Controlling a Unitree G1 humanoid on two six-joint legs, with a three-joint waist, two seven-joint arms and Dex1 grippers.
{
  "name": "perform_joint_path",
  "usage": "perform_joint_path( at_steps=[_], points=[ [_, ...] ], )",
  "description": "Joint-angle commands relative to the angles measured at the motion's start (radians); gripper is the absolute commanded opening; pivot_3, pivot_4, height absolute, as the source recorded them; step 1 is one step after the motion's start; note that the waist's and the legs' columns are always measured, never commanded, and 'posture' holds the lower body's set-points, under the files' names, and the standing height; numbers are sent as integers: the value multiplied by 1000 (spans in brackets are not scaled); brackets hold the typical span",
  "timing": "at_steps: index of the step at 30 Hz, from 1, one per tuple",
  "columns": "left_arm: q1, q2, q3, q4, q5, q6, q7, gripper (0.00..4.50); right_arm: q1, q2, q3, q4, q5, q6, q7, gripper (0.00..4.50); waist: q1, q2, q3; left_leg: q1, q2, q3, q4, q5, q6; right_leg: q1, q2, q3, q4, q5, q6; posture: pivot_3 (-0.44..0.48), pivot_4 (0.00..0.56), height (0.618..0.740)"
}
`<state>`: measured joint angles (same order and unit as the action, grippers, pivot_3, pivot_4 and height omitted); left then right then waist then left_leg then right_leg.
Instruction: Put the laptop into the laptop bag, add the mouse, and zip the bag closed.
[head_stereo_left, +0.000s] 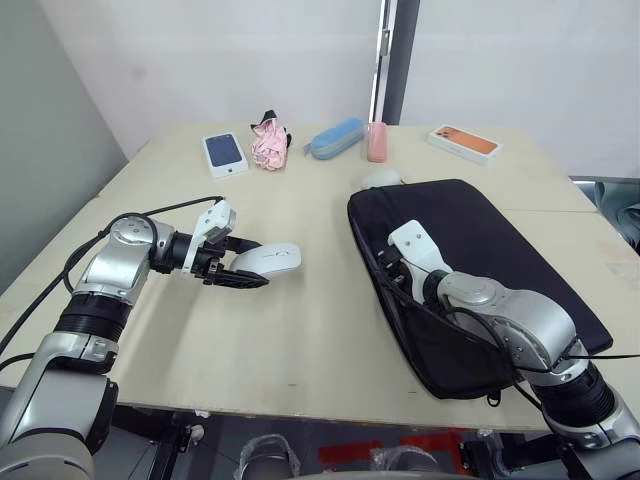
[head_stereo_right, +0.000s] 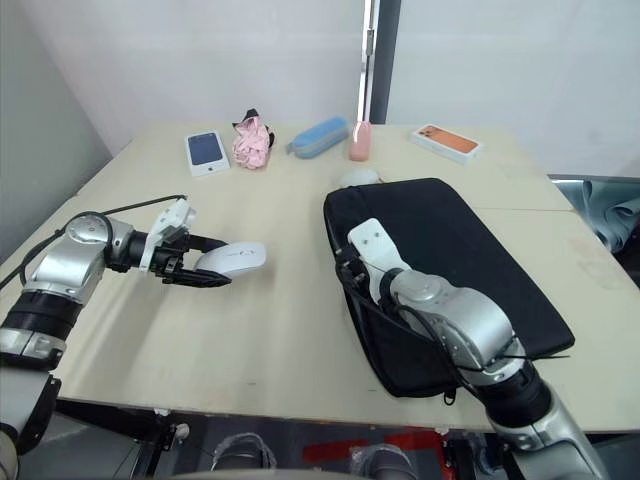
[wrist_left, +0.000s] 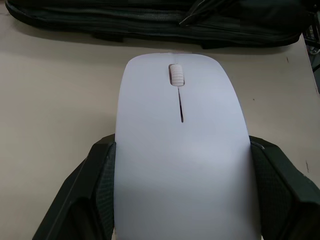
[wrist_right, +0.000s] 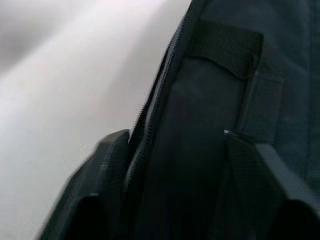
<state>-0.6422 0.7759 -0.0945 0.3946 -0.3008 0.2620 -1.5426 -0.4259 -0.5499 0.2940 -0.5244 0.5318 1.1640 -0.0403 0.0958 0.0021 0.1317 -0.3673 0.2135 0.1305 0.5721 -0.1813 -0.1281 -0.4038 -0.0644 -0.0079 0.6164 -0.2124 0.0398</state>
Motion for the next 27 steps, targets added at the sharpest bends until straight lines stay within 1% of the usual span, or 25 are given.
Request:
perform_joint_path(
  at_steps=[1,6,12,15,18,21,23,25,27],
  points=[
    [3,27,36,-52,-18,-5,-2,2857,3,-35,59,16,-98,-10,31,1667,2,0,0,0,0,0,0,0,0,0,0,0,0,0,0,0,150,740],
    [21,31,47,-102,-38,13,1,2857,5,-34,56,9,-157,-6,69,24,2,0,0,0,0,0,2,0,0,0,-1,1,1,0,0,0,150,740],
    [25,22,38,-144,-48,30,7,2857,0,-2,27,-18,-181,25,100,24,2,0,0,1,0,0,3,0,0,0,-1,1,3,-1,-1,0,150,740],
    [23,10,25,-145,-43,23,10,2857,-6,62,-33,-46,-160,57,109,24,0,0,0,1,0,0,3,0,0,0,-1,1,3,0,-1,0,150,740],
    [15,-7,11,-132,-34,12,12,2857,-20,159,-132,-70,-120,95,117,24,-3,0,0,1,0,0,3,0,0,0,0,1,3,0,-1,0,150,740],
    [2,-45,-20,-119,-17,-1,15,2857,-81,271,-289,-138,-6,171,165,24,-7,1,1,1,0,1,3,0,0,0,0,1,4,-1,-2,0,150,740],
    [-11,-76,-45,-104,-1,-6,20,2857,-131,297,-384,-164,39,232,186,24,-9,1,1,1,0,1,3,0,0,-1,0,2,5,0,-1,0,150,740],
    [-25,-102,-63,-81,18,-23,28,2857,-171,303,-450,-177,65,284,202,24,-7,1,1,1,0,1,3,0,0,-1,0,1,5,0,-1,0,150,740],
    [-48,-130,-84,-49,48,-31,59,2857,-215,286,-506,-182,88,316,221,24,-4,1,1,1,0,1,3,1,1,-1,0,1,5,0,-1,0,150,740]
  ],
)
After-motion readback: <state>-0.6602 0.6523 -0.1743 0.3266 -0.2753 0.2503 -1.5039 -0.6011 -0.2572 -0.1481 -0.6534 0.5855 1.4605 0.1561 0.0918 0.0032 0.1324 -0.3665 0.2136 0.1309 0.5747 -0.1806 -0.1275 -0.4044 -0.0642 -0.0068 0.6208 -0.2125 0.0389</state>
